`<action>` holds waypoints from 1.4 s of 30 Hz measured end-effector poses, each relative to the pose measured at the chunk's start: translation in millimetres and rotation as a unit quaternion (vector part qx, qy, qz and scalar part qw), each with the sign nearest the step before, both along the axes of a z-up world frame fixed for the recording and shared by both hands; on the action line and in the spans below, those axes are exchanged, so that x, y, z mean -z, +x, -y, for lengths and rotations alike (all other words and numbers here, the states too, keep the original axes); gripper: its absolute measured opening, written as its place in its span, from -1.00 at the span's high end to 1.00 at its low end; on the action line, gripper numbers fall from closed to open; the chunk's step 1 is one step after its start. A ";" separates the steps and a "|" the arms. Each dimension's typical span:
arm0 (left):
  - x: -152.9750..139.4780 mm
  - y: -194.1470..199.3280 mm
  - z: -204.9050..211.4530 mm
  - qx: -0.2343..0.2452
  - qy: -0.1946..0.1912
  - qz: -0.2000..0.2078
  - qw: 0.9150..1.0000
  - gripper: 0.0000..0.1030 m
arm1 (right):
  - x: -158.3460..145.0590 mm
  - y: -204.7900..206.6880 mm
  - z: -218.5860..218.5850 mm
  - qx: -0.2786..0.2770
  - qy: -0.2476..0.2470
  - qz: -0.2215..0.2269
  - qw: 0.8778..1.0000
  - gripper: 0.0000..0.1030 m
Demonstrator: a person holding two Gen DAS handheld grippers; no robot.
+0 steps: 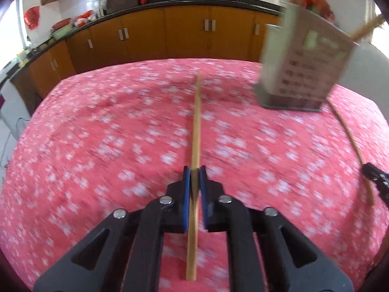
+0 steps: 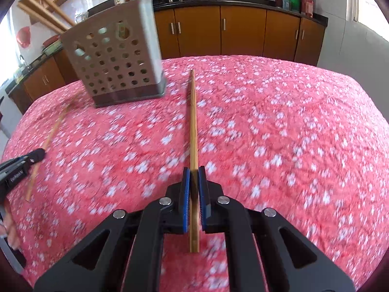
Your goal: Organize utensils
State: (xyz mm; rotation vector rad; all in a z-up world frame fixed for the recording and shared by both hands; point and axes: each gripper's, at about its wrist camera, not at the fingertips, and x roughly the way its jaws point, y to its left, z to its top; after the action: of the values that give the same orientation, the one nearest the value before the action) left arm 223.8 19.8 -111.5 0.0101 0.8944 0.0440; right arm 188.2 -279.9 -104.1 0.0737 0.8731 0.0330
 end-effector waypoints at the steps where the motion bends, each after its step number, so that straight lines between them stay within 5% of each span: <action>1: 0.1 3.3 -5.9 -0.004 0.001 0.001 1.000 0.65 | 0.0 4.8 1.3 0.004 -0.005 0.001 1.000 0.84; 3: 0.8 9.1 -18.3 -0.017 -0.006 0.001 1.000 0.49 | 0.4 12.9 3.6 0.011 -0.008 0.001 1.000 0.84; 6: -1.6 9.5 -27.6 -0.025 -0.028 0.002 0.999 0.51 | 1.0 21.6 5.5 0.016 -0.007 0.001 1.000 0.84; 42: -3.6 7.6 -23.6 -0.027 -0.030 0.003 0.999 0.51 | 1.4 17.0 3.2 0.015 -0.013 0.002 1.000 0.84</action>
State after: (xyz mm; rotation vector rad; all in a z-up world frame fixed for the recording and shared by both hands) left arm 231.4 43.5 -107.9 -0.0710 0.8900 0.0677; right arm 205.1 -283.1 -105.5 0.0618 0.8680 -0.0064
